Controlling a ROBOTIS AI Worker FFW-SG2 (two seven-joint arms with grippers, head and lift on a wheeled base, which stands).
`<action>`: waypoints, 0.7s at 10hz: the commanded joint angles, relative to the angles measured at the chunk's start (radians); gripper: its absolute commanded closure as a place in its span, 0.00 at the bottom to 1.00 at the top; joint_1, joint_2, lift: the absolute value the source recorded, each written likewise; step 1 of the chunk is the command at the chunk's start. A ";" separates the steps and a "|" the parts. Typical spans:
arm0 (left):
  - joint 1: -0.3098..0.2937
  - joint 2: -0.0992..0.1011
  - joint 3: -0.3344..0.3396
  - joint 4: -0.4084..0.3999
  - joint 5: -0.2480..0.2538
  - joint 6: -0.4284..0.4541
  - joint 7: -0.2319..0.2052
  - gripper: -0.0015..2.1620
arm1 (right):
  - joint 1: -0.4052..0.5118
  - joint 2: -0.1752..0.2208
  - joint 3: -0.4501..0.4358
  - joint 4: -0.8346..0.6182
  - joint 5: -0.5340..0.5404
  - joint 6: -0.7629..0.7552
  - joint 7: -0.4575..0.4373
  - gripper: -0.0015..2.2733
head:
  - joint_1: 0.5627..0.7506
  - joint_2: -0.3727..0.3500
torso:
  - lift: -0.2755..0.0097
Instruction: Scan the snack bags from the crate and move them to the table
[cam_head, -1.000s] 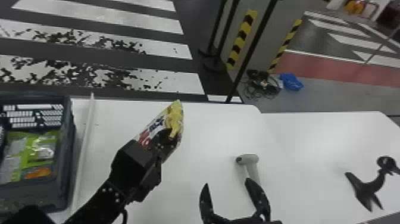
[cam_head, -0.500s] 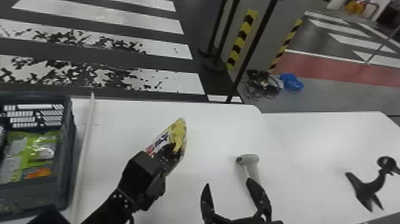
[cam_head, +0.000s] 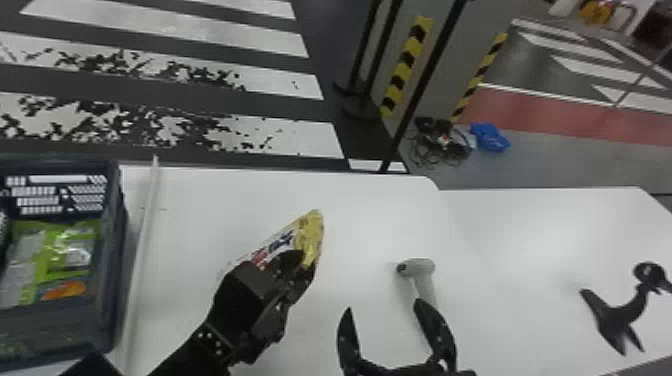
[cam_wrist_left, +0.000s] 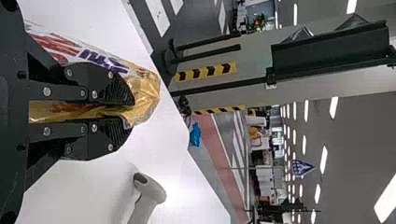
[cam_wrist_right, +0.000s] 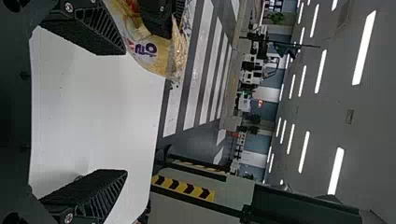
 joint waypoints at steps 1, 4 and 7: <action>0.001 -0.004 0.004 -0.005 0.004 0.043 -0.008 0.00 | 0.000 -0.001 0.000 0.000 0.000 0.000 0.000 0.04 | 0.70 0.03 | 0.63; 0.008 -0.004 0.008 -0.023 0.023 0.055 -0.017 0.01 | 0.002 0.001 0.000 0.000 0.000 -0.003 -0.001 0.04 | 0.70 0.03 | 0.63; 0.056 -0.004 0.008 -0.128 0.036 0.086 -0.032 0.01 | 0.003 0.001 0.000 0.002 0.009 -0.006 -0.010 0.04 | 0.70 0.03 | 0.63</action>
